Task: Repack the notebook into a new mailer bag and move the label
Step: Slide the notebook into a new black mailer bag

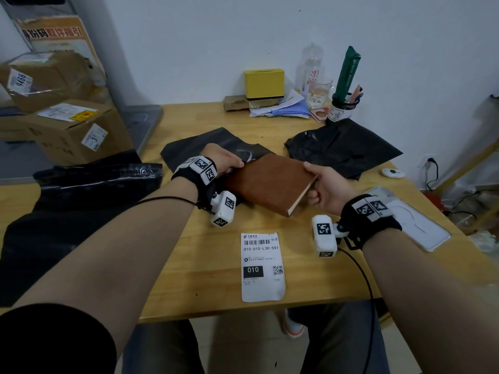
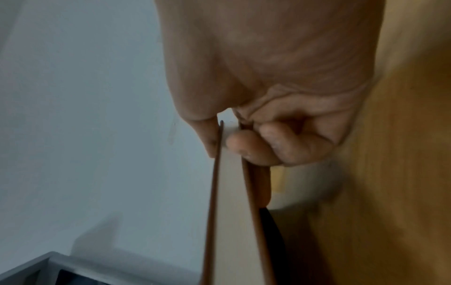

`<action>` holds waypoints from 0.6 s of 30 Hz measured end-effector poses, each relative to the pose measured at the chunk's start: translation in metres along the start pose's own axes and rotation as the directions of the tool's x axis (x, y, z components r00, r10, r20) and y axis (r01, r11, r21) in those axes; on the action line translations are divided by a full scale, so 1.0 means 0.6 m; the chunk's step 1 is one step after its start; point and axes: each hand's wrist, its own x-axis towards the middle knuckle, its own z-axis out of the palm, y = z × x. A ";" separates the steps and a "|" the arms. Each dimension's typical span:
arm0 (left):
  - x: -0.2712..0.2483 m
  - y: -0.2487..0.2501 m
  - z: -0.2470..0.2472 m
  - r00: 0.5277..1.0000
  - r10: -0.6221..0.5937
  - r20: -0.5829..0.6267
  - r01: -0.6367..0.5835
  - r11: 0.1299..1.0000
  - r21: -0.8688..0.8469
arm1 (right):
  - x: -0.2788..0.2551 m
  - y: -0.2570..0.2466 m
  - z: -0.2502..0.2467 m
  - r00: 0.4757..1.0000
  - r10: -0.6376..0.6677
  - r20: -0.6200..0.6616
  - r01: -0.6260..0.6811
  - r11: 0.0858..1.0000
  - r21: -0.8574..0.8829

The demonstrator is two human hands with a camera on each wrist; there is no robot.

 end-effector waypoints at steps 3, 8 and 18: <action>-0.001 0.005 0.005 0.999 0.034 0.003 -0.034 0.999 0.014 | 0.005 0.005 0.004 1.000 0.004 0.003 -0.004 1.000 0.020; -0.003 0.012 0.003 0.998 0.061 -0.008 -0.061 0.998 -0.009 | -0.002 0.002 0.017 0.998 0.020 0.057 -0.022 0.999 0.027; -0.005 -0.003 0.005 0.998 0.060 0.028 -0.061 0.998 0.026 | 0.010 0.007 0.069 0.983 0.111 0.147 -0.101 0.992 -0.074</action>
